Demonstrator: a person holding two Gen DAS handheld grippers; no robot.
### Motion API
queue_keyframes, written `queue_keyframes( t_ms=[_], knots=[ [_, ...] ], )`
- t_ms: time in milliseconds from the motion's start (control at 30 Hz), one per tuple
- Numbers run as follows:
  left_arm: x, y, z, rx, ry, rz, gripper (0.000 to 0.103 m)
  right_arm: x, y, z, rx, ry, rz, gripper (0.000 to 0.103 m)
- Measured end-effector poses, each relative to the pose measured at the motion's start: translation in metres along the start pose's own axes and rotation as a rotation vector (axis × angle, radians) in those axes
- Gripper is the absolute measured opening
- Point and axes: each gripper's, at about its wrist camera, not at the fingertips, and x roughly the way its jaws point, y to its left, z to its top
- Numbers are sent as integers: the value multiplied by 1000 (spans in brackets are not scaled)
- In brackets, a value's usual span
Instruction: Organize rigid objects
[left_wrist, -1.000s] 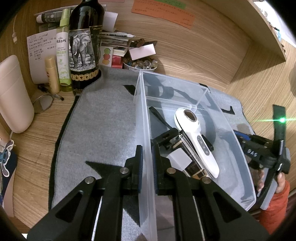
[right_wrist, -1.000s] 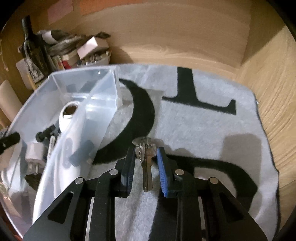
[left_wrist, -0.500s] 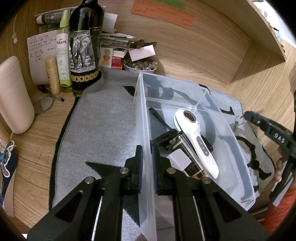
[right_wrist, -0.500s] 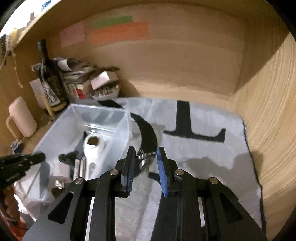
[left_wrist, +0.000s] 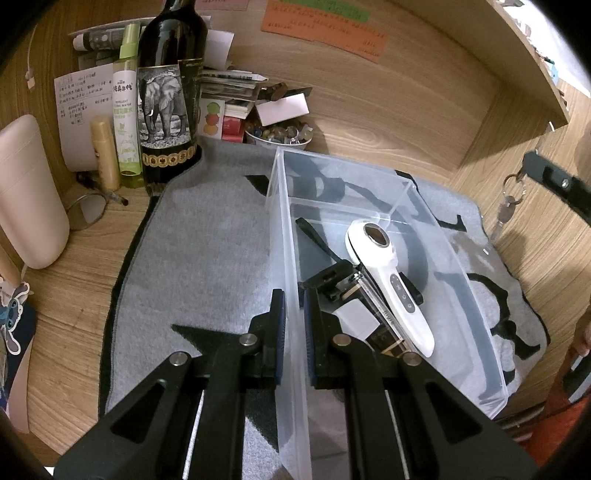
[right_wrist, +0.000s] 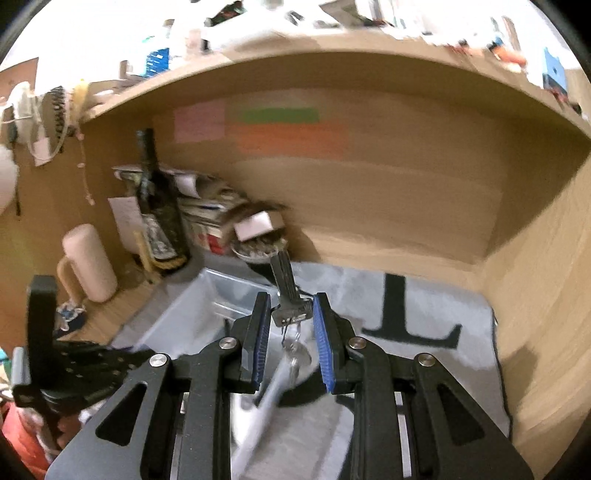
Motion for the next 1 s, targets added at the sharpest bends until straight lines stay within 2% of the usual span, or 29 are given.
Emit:
queue_keyframes(
  t_ms=[33, 67, 167, 300, 600, 633, 700, 733, 767, 800, 867, 933, 967, 1000],
  knots=[
    [0, 0, 0, 0, 0, 0, 9, -1, 4, 2, -8, -6, 17, 8],
    [0, 0, 0, 0, 0, 0, 9, 0, 8, 3, -16, -2, 38, 8],
    [0, 0, 0, 1, 0, -3, 9, 4, 19, 3, -34, -1, 67, 8],
    [0, 0, 0, 1, -3, -4, 9, 26, 30, -8, -61, 72, 92, 8],
    [-1, -1, 0, 4, -3, -3, 9, 31, 28, -18, -52, 122, 72, 9],
    [-1, -1, 0, 7, -2, -1, 9, 30, 27, -19, -52, 123, 65, 13],
    [-3, -3, 2, 19, -10, 2, 9, 27, 25, -19, -47, 123, 48, 33],
    [-5, -4, 2, 24, -16, 9, 9, 25, 24, -20, -40, 111, 32, 52],
    [-8, -6, 3, 31, -28, 20, 9, 20, 23, -21, -36, 89, 10, 66],
    [-11, -8, 5, 41, -38, 28, 12, 15, 22, -22, -36, 68, -11, 71],
    [-18, -11, 7, 50, -66, 37, 24, 6, 21, -22, -42, 40, -26, 83],
    [-29, -16, 11, 62, -114, 53, 50, -3, 19, -21, -40, 14, -35, 86],
    [-36, -19, 11, 71, -151, 61, 55, -9, 17, -22, -36, 0, -38, 89],
    [-47, -25, 12, 83, -200, 70, 65, -15, 15, -22, -30, -15, -42, 90]
  ],
)
